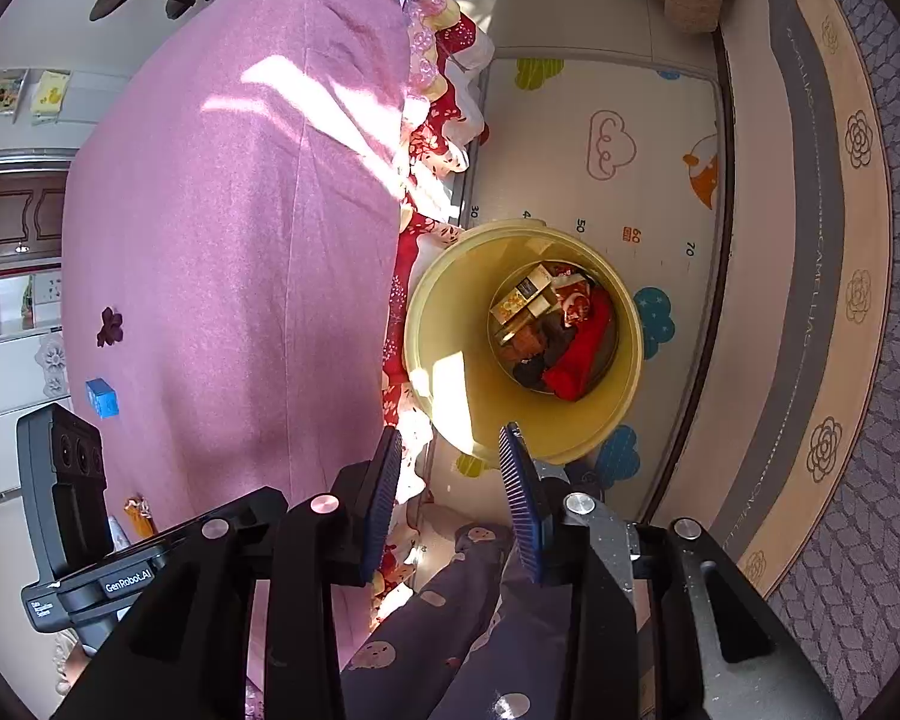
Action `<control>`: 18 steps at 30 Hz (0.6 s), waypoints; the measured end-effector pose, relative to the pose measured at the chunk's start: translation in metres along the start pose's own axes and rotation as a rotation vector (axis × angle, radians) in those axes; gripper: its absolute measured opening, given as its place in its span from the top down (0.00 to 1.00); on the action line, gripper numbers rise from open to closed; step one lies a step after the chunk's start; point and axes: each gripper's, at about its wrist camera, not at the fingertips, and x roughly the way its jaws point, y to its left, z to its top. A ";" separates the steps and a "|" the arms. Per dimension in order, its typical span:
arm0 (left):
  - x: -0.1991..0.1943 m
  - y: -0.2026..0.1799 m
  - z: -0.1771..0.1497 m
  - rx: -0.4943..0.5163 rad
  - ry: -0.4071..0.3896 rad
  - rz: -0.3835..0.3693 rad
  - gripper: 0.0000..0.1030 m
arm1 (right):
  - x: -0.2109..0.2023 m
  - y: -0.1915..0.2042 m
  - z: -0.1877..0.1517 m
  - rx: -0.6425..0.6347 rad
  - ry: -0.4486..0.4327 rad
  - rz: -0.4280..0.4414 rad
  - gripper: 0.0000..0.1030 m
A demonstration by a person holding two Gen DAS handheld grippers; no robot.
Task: Collect trash
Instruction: 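Carry the sock and chip bag over the yellow bucket and open both tools, then move both tools back over the bed toward the dark brown ribbon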
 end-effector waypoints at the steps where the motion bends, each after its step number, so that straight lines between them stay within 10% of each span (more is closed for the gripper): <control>1: -0.002 0.002 0.000 -0.002 -0.004 -0.006 0.35 | 0.000 0.003 0.000 -0.002 -0.001 0.002 0.67; 18: -0.076 0.085 -0.028 -0.115 -0.149 -0.087 0.35 | 0.027 0.119 -0.037 -0.167 0.029 0.036 0.67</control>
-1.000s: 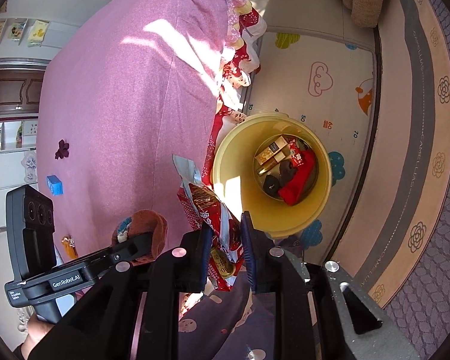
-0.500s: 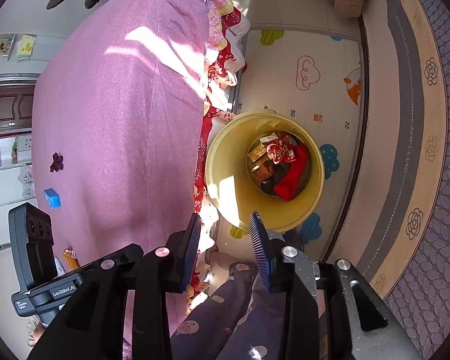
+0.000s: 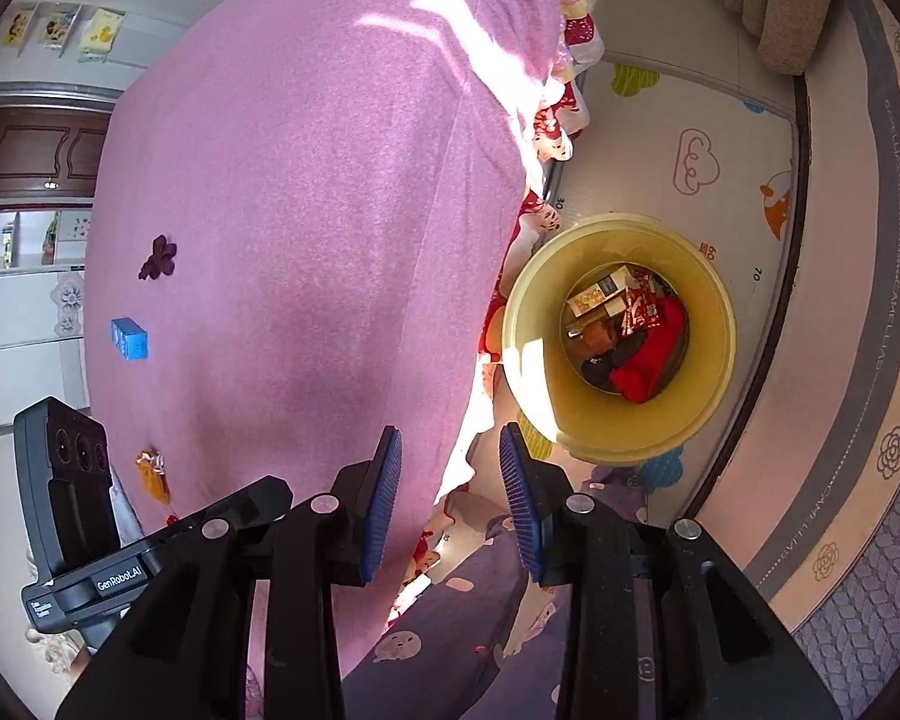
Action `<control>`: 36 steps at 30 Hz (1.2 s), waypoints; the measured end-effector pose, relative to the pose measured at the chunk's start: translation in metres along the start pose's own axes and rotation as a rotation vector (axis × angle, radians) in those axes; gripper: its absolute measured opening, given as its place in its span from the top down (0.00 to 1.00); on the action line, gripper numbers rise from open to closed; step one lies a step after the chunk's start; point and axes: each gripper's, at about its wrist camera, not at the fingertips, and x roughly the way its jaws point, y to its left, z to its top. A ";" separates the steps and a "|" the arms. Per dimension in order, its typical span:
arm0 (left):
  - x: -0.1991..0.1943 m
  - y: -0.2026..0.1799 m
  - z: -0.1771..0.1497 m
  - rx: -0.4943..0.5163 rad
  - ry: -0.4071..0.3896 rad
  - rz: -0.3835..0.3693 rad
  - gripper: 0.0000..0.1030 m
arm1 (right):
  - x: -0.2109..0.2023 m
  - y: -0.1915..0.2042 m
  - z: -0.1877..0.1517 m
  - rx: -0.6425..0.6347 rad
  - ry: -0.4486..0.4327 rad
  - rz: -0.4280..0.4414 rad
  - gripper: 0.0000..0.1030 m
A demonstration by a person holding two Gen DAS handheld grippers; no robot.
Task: Collect trash
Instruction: 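Move both tools back over the bed toward the dark brown ribbon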
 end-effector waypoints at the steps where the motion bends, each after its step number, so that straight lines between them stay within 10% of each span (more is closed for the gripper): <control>1: -0.007 0.009 -0.001 -0.013 -0.010 -0.004 0.35 | 0.004 0.011 -0.002 -0.012 0.004 0.005 0.67; 21: -0.157 0.200 0.003 -0.167 -0.243 0.029 0.33 | 0.095 0.228 -0.046 -0.274 0.053 0.046 0.67; 36: -0.202 0.271 0.070 -0.413 -0.356 -0.018 0.32 | 0.149 0.360 0.057 -0.486 0.121 0.032 0.66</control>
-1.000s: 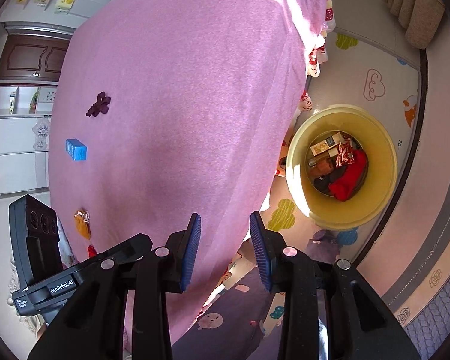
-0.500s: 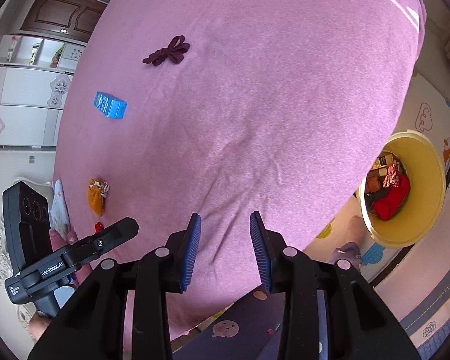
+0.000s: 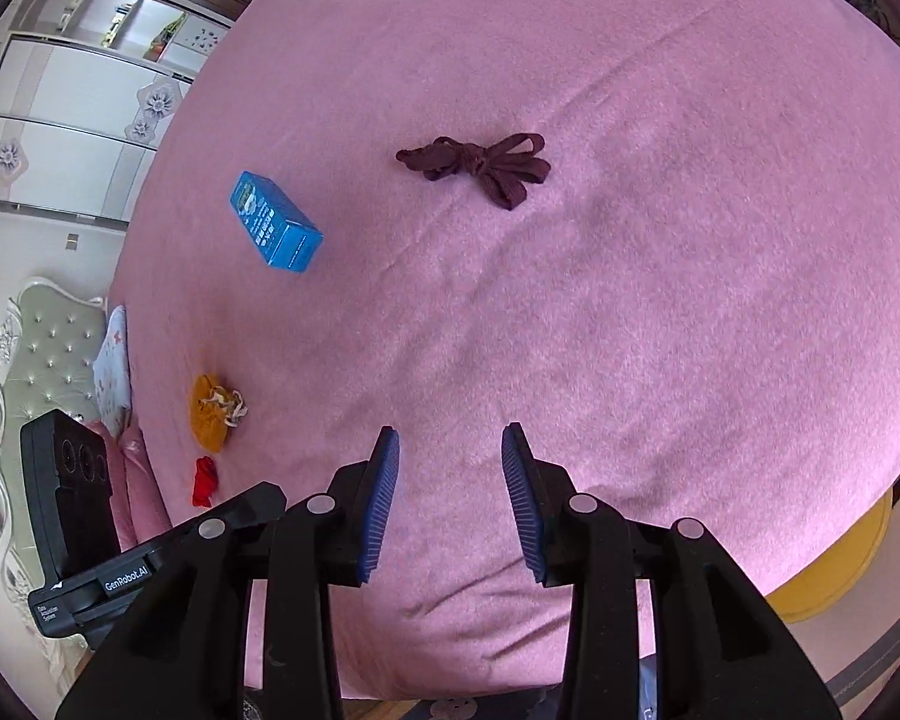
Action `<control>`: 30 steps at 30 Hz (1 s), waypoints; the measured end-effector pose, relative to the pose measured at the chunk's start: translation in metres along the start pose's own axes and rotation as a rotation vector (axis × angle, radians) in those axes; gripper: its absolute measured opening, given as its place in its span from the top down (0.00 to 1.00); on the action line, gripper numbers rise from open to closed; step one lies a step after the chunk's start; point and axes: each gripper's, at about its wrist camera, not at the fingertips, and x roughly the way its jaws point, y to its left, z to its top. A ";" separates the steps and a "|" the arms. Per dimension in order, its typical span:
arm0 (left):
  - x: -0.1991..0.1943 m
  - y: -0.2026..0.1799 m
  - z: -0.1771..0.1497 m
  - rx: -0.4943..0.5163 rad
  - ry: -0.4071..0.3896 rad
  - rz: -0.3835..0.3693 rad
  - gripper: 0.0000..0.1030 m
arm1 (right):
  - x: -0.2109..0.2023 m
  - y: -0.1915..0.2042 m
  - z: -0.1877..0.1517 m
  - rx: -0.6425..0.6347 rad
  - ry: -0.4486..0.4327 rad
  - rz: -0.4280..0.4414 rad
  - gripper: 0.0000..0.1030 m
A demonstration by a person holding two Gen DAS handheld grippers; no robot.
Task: Collect trash
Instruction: 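Move both tools back over the bed toward the dark brown ribbon, then grasp the dark brown ribbon with the right tool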
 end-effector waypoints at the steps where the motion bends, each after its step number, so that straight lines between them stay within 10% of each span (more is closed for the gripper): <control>1: 0.002 0.000 0.009 -0.020 -0.004 -0.001 0.32 | 0.004 0.003 0.013 -0.018 0.011 -0.004 0.65; 12: 0.037 0.000 0.093 -0.205 -0.041 -0.004 0.32 | 0.060 0.020 0.122 -0.215 0.093 -0.098 0.65; 22: 0.059 0.010 0.127 -0.284 -0.045 0.001 0.32 | 0.112 0.024 0.149 -0.403 0.161 -0.220 0.62; 26: 0.066 0.021 0.127 -0.317 -0.035 0.005 0.32 | 0.133 0.026 0.149 -0.401 0.212 -0.209 0.77; 30: 0.063 0.031 0.132 -0.335 -0.037 0.001 0.32 | 0.128 0.043 0.151 -0.366 0.185 -0.016 0.80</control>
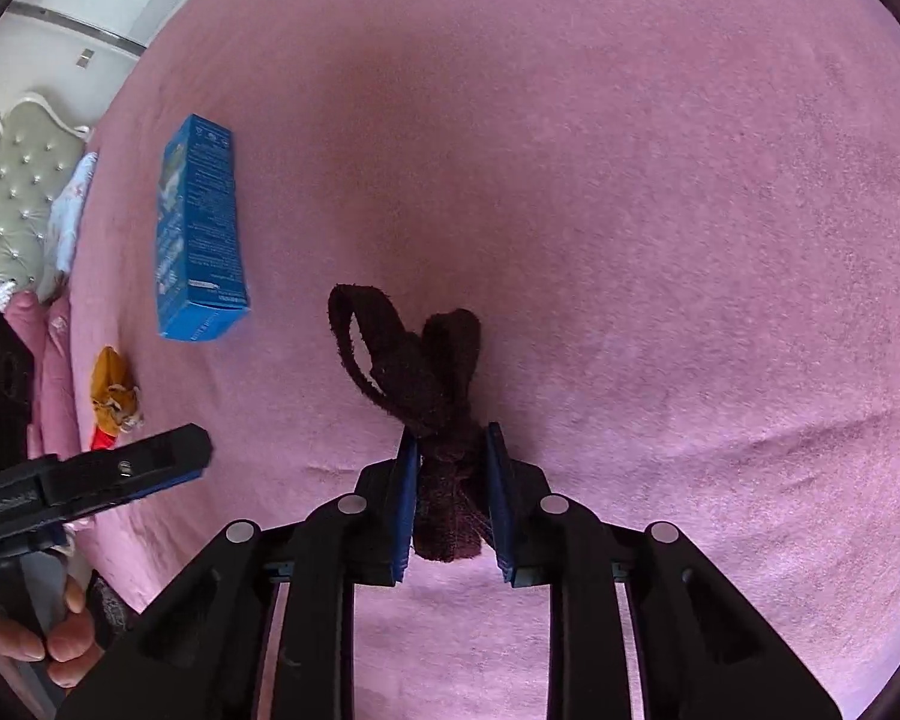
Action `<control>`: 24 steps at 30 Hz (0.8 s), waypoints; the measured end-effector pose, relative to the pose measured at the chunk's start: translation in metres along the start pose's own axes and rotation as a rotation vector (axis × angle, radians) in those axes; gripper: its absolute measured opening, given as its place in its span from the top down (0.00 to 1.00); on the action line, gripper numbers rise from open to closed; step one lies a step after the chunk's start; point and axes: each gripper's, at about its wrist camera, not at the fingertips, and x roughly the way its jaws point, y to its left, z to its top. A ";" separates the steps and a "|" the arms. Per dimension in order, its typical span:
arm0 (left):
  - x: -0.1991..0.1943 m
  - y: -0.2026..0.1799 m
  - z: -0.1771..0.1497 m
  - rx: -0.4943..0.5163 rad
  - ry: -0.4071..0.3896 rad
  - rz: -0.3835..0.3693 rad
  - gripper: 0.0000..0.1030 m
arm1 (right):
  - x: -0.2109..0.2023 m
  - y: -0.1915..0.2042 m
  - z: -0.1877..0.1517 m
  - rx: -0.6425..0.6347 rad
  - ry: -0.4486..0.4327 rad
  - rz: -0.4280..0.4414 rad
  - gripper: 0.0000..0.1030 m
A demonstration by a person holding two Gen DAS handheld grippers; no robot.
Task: Collect trash
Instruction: 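Grasp the dark brown ribbon with the right tool, then grasp the blue nasal spray box with the left tool while the right tool holds the ribbon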
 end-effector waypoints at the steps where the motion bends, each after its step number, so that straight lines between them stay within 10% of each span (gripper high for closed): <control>1: -0.001 0.001 0.002 0.000 -0.004 0.002 0.32 | 0.000 0.006 0.004 -0.004 -0.009 0.017 0.80; 24: 0.013 0.031 0.118 -0.101 -0.066 0.127 0.32 | 0.055 0.045 0.079 0.165 0.005 0.177 0.80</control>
